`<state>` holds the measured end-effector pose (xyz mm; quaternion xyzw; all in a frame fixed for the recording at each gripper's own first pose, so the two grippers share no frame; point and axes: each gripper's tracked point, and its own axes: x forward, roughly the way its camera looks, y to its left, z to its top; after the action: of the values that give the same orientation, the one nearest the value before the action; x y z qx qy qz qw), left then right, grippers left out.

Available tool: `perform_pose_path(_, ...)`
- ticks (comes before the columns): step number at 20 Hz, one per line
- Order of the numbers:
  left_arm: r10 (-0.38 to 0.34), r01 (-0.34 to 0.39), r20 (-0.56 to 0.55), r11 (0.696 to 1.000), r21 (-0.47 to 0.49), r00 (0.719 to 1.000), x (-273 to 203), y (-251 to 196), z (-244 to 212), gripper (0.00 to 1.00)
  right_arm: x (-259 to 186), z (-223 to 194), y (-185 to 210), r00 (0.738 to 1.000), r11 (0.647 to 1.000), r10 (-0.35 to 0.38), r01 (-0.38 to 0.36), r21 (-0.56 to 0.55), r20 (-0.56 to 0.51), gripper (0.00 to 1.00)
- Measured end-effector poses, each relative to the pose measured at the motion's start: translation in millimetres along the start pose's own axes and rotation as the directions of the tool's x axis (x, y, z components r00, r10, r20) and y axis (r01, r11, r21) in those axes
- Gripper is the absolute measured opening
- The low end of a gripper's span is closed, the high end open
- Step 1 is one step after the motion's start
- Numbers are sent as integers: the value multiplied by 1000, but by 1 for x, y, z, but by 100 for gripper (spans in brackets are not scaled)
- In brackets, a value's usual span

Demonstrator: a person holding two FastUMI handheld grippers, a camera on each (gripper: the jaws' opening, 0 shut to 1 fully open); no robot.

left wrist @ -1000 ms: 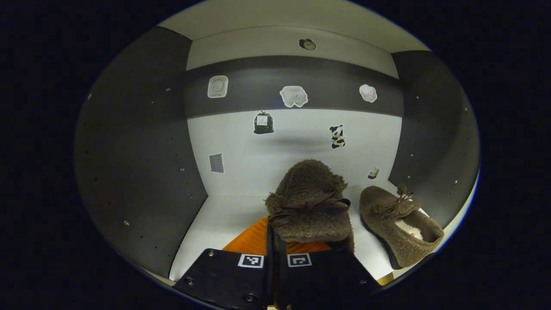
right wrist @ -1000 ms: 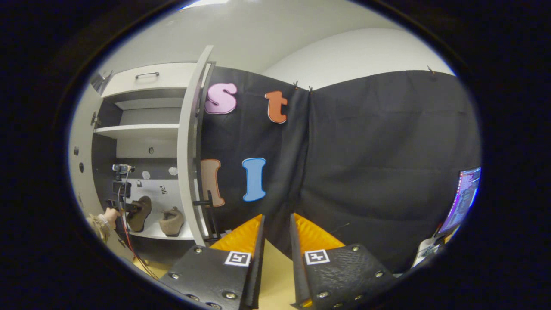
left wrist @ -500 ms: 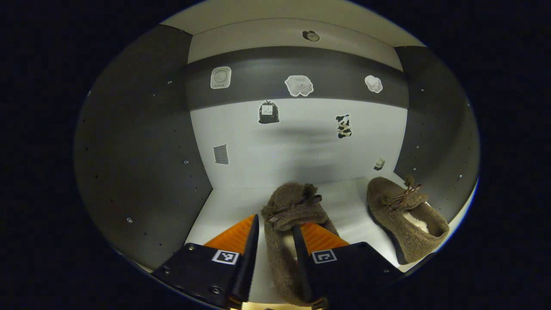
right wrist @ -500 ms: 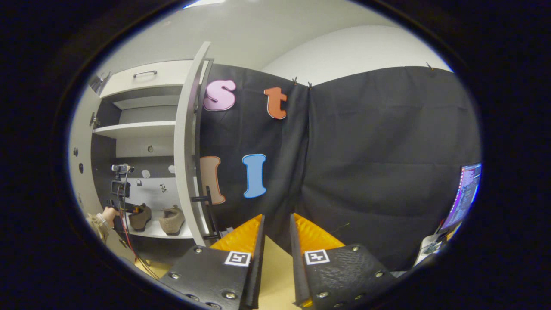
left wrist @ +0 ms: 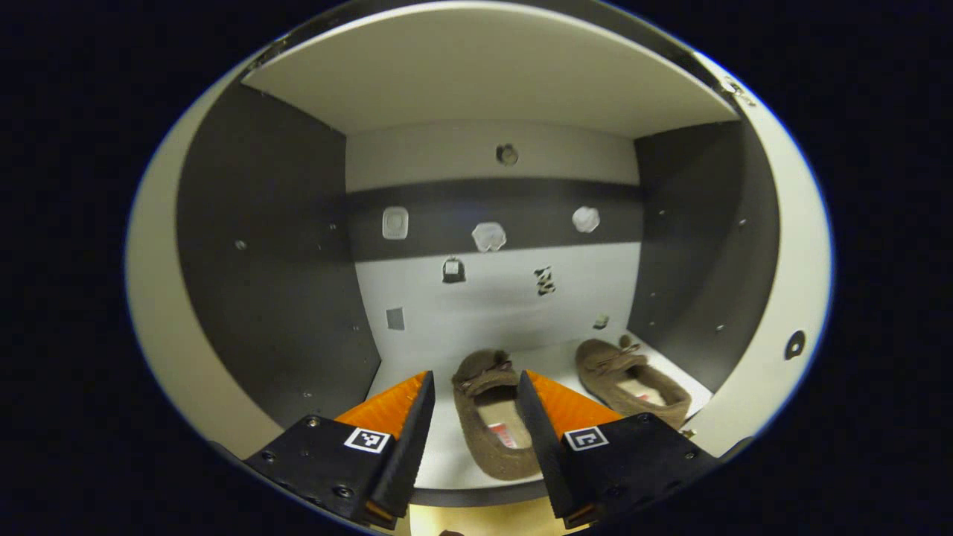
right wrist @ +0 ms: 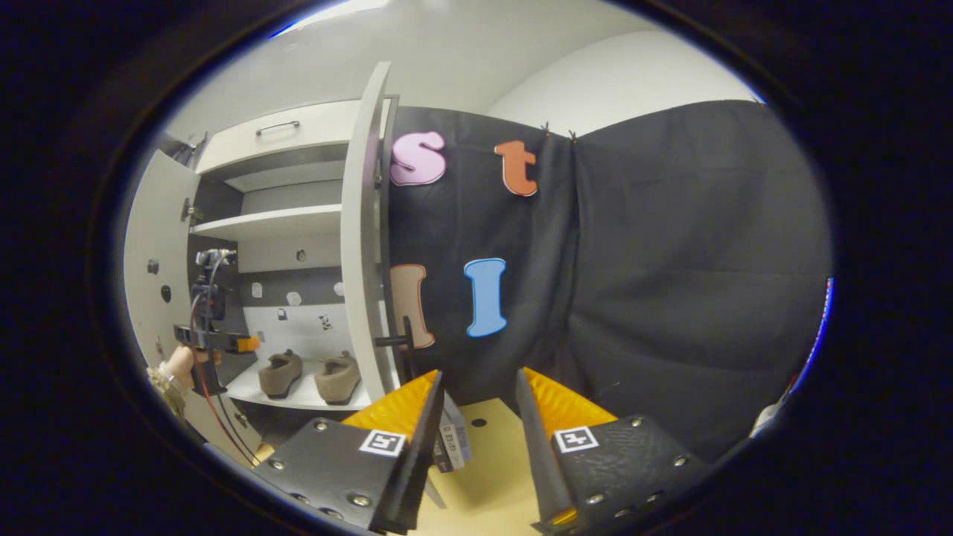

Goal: Grab one shoe with the right hand and put it into the shoe cabinet, grab the other shoe with the left hand and put it into the shoe cabinet; then close the right door with the right hand and the left door with the left hand.

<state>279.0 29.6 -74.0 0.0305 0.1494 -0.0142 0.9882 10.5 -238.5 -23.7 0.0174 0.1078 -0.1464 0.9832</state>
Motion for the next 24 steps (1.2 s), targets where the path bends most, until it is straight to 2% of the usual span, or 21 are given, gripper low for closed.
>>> perform_pose_path(1, -15, 15, 24, 1000, 1, 1000, -16, -4, 8, 71, 5, 0, 5, 1000, 1000, 23, -23, 1, -3, 58)
perform_pose_path(3, -39, 39, 59, 999, 12, 997, -46, -9, 19, 77, 7, -4, 9, 999, 999, 48, -48, -3, -13, 78)
perform_pose_path(5, -45, 42, 88, 999, 34, 995, -76, -10, 29, 91, 18, -6, 17, 997, 997, 75, -75, -4, -23, 84)
perform_pose_path(6, -42, 38, 100, 998, 40, 994, -87, -10, 33, 100, 22, -7, 20, 996, 996, 85, -85, -3, -28, 84)
perform_pose_path(13, -76, 69, 144, 996, 48, 987, -168, -19, 38, 99, 32, -17, 35, 987, 989, 150, -149, 19, -64, 85)
perform_pose_path(14, -83, 77, 143, 996, 47, 986, -177, -20, 38, 99, 31, -17, 36, 985, 987, 161, -160, 16, -68, 82)
perform_pose_path(15, -89, 83, 140, 996, 45, 986, -185, -21, 37, 99, 32, -17, 37, 982, 985, 174, -174, 13, -70, 86)
perform_pose_path(17, -96, 92, 141, 995, 35, 985, -200, -22, 37, 100, 30, -17, 42, 975, 978, 207, -206, 20, -78, 87)
perform_pose_path(18, -98, 94, 140, 995, 32, 985, -206, -23, 37, 100, 32, -18, 45, 973, 976, 218, -217, 21, -79, 78)
perform_pose_path(19, -98, 95, 142, 995, 29, 985, -213, -23, 38, 99, 33, -18, 47, 971, 974, 225, -224, 16, -83, 83)
perform_pose_path(21, -97, 95, 145, 995, 21, 985, -226, -23, 40, 99, 31, -17, 51, 968, 972, 236, -236, 1, -83, 83)
perform_pose_path(22, -97, 96, 149, 995, 14, 984, -232, -23, 41, 99, 29, -17, 56, 965, 969, 247, -248, 1, -84, 78)
perform_pose_path(24, -95, 97, 156, 995, -1, 983, -242, -21, 44, 99, 26, -19, 67, 953, 957, 288, -289, 10, -92, 78)
